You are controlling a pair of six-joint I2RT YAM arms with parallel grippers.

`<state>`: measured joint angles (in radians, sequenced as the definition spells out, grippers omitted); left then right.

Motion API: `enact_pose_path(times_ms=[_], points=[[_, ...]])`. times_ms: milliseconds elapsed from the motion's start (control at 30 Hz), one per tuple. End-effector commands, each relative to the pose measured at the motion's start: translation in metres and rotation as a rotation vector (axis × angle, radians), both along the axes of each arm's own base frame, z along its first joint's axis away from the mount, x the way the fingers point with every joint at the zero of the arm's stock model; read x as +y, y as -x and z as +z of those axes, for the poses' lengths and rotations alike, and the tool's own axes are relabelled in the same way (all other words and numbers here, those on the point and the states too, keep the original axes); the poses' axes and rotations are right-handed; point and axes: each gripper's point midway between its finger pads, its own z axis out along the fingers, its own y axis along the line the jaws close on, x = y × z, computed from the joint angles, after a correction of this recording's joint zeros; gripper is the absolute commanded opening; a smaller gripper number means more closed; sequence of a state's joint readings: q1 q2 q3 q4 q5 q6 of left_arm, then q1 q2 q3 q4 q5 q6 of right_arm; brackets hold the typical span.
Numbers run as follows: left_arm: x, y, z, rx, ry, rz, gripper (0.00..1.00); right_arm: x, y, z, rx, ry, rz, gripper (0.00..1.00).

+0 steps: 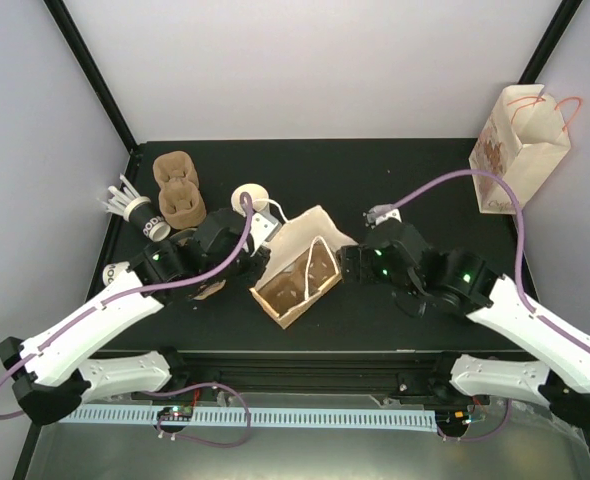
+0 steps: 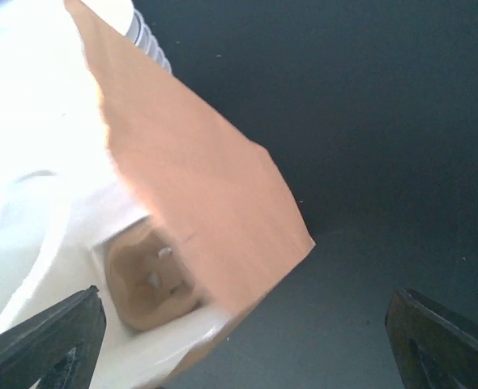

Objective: Pack the takeout coffee

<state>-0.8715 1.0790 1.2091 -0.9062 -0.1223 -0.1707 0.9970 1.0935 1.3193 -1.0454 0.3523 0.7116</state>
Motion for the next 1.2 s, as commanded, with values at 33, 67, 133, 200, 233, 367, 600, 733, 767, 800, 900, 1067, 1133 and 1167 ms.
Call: enact_pose_path(times_ms=[33, 67, 133, 200, 233, 367, 600, 733, 767, 800, 900, 1067, 1133, 1167], points=[[-0.003, 0.000, 0.038, -0.251, 0.004, -0.119, 0.01, 0.011, 0.010, 0.001, -0.132, -0.101, 0.172, 0.94], [-0.005, 0.002, 0.034, -0.270, -0.004, -0.137, 0.02, 0.012, 0.014, -0.002, -0.140, -0.111, 0.202, 0.94], [-0.007, 0.005, 0.027, -0.303, -0.018, -0.158, 0.02, 0.011, 0.020, -0.012, -0.136, -0.117, 0.229, 0.94], [-0.007, 0.008, 0.023, -0.332, -0.027, -0.156, 0.02, 0.010, 0.024, -0.026, -0.105, -0.100, 0.237, 0.93], [-0.007, 0.010, 0.022, -0.348, -0.029, -0.153, 0.02, 0.009, 0.027, -0.034, -0.081, -0.087, 0.247, 0.93], [-0.013, 0.023, 0.024, -0.444, -0.029, -0.189, 0.02, 0.017, 0.043, -0.070, 0.031, -0.086, 0.311, 0.92], [-0.040, 0.047, 0.031, -0.513, 0.051, -0.260, 0.01, 0.016, 0.059, -0.127, 0.001, -0.134, 0.344, 0.90], [-0.050, 0.053, 0.026, -0.519, 0.044, -0.271, 0.02, 0.011, 0.061, -0.134, -0.030, -0.162, 0.336, 0.93], [-0.052, 0.054, 0.023, -0.512, 0.040, -0.273, 0.02, 0.010, 0.061, -0.135, -0.037, -0.164, 0.335, 0.94], [-0.054, 0.053, 0.021, -0.510, 0.034, -0.277, 0.02, 0.009, 0.061, -0.134, -0.044, -0.164, 0.333, 0.95], [-0.059, 0.049, 0.015, -0.505, 0.004, -0.267, 0.01, 0.010, 0.058, -0.126, -0.061, -0.153, 0.339, 0.98], [-0.060, 0.037, 0.026, -0.455, -0.007, -0.164, 0.02, 0.002, 0.046, -0.088, -0.101, -0.160, 0.252, 1.00], [-0.062, 0.031, 0.032, -0.424, -0.007, -0.127, 0.02, -0.004, 0.040, -0.049, -0.157, -0.210, 0.199, 1.00], [-0.062, 0.027, 0.040, -0.410, 0.009, -0.102, 0.02, -0.009, 0.038, -0.034, -0.182, -0.225, 0.175, 1.00]])
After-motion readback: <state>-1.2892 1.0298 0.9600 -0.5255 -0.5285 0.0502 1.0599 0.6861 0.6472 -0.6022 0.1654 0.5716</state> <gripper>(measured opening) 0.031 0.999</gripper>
